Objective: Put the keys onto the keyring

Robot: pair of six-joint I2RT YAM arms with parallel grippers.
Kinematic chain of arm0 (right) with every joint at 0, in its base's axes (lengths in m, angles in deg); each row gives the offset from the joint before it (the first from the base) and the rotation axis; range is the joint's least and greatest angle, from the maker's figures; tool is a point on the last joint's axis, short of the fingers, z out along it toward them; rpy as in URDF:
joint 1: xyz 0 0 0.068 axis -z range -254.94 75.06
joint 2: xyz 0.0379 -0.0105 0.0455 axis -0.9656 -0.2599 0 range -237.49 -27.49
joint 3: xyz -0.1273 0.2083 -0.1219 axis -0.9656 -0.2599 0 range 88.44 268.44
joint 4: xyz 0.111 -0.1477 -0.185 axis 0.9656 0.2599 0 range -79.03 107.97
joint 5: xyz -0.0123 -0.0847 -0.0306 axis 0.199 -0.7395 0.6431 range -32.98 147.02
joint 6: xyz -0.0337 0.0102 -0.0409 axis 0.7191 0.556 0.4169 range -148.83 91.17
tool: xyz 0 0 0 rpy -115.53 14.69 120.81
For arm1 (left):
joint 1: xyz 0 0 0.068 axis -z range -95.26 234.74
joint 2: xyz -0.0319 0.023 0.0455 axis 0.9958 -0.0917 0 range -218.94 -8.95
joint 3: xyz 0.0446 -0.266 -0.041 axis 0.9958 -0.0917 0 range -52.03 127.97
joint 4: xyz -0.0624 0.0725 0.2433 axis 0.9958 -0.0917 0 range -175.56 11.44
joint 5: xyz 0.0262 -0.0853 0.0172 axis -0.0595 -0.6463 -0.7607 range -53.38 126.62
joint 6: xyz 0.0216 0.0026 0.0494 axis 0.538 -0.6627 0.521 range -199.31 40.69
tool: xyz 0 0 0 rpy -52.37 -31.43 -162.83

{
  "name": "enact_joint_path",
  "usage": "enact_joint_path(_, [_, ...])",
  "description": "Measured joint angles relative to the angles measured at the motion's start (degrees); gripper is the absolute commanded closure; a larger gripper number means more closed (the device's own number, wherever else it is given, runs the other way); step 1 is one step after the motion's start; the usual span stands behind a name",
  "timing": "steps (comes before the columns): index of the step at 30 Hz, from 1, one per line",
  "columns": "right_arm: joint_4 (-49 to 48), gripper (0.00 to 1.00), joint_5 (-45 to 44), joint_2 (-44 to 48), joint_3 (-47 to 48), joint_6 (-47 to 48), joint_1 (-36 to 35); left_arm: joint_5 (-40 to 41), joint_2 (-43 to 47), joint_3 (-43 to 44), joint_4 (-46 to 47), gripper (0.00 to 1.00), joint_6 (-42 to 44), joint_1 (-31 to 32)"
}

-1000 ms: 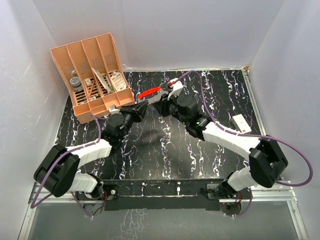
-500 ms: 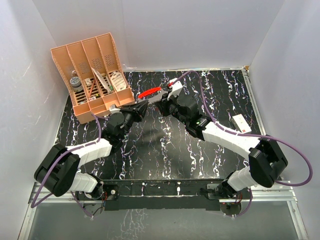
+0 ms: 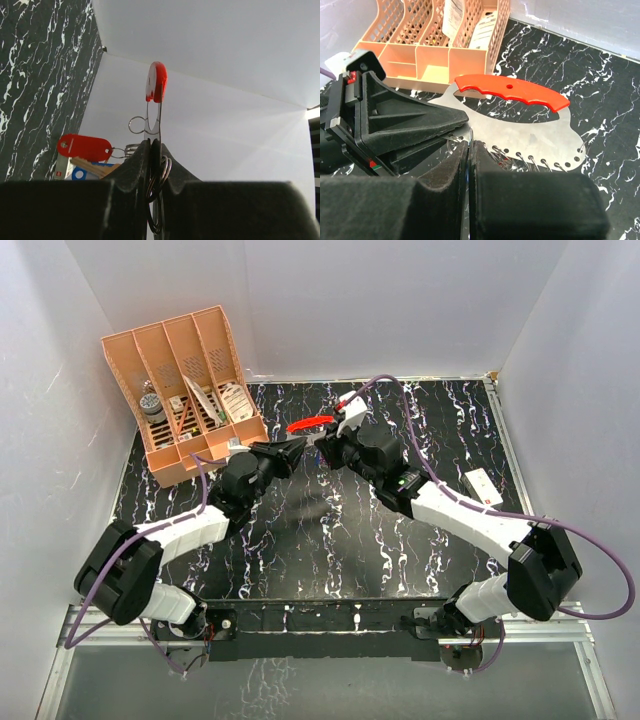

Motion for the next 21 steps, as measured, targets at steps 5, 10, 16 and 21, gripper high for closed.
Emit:
enact_joint_path(5, [3.8,1.0,0.0,-0.1,1.7,1.9,0.0,-1.6,-1.6,2.3,-1.9,1.0,2.2,0.0])
enact_joint_path(10, [6.8,1.0,-0.6,-0.6,4.0,4.3,0.0,-2.8,-2.3,4.0,-3.1,1.0,3.7,0.0])
enact_joint_path(16, [9.2,1.0,-1.0,-1.4,5.8,5.9,0.0,-2.8,-2.4,4.2,-3.5,1.0,4.2,-0.1])
enact_joint_path(21, [9.3,1.0,-1.1,-1.4,5.8,6.0,0.0,-2.7,-2.4,4.1,-3.4,1.0,4.1,-0.1])
